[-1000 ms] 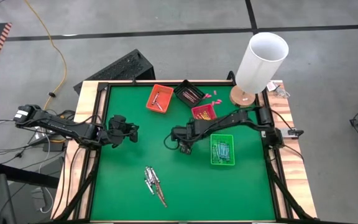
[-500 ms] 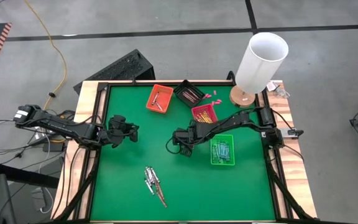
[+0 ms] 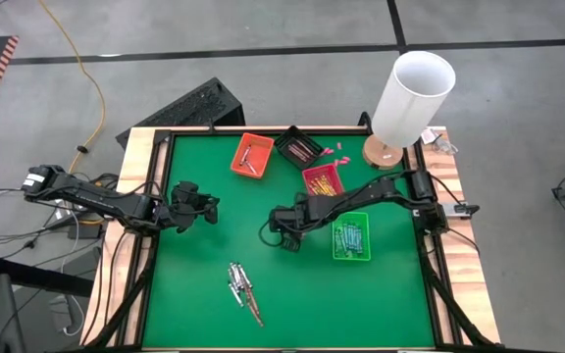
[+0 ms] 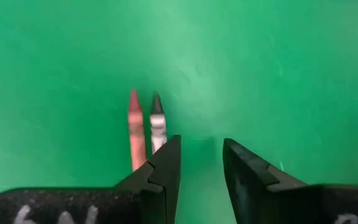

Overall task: Sort crayons
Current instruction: Put the black crayon into the orange bin

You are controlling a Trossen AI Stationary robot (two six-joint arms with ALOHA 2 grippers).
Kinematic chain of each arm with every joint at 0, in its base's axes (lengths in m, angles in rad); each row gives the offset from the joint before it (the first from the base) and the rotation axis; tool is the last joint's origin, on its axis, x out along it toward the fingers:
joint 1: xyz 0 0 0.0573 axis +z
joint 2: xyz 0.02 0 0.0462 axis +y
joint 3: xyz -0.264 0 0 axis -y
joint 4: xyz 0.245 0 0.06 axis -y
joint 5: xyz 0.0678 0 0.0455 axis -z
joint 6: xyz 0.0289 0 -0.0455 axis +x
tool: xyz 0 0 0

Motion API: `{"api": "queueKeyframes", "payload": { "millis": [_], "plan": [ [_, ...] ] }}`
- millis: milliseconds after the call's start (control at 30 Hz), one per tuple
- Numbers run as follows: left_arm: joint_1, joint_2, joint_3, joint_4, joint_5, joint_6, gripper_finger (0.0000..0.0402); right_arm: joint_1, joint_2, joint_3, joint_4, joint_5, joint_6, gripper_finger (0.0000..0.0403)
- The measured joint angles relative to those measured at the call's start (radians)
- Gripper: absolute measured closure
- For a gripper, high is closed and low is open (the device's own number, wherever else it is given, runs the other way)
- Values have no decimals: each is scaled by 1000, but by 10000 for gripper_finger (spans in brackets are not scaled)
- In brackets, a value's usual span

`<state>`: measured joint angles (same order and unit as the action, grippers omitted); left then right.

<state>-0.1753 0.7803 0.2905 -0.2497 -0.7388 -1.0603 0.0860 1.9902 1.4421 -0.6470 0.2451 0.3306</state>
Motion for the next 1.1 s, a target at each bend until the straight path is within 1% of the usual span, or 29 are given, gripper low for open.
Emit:
{"api": "queueKeyframes", "payload": {
  "millis": [267, 633, 967, 1100],
  "plan": [
    [0, 0, 0, 0, -2, 0, 221, 41, -2, 109, -85, 20, -43, 275],
    [0, 0, 0, 0, -2, 1, 221, 116, -3, 88, -104, 16, -25, 275],
    [0, 0, 0, 0, -6, 1, 221, 183, 4, 40, 14, 14, 40, 275],
    [0, 0, 0, 1, -6, 1, 221, 197, 27, 18, 68, 13, 61, 275]
  ]
}}
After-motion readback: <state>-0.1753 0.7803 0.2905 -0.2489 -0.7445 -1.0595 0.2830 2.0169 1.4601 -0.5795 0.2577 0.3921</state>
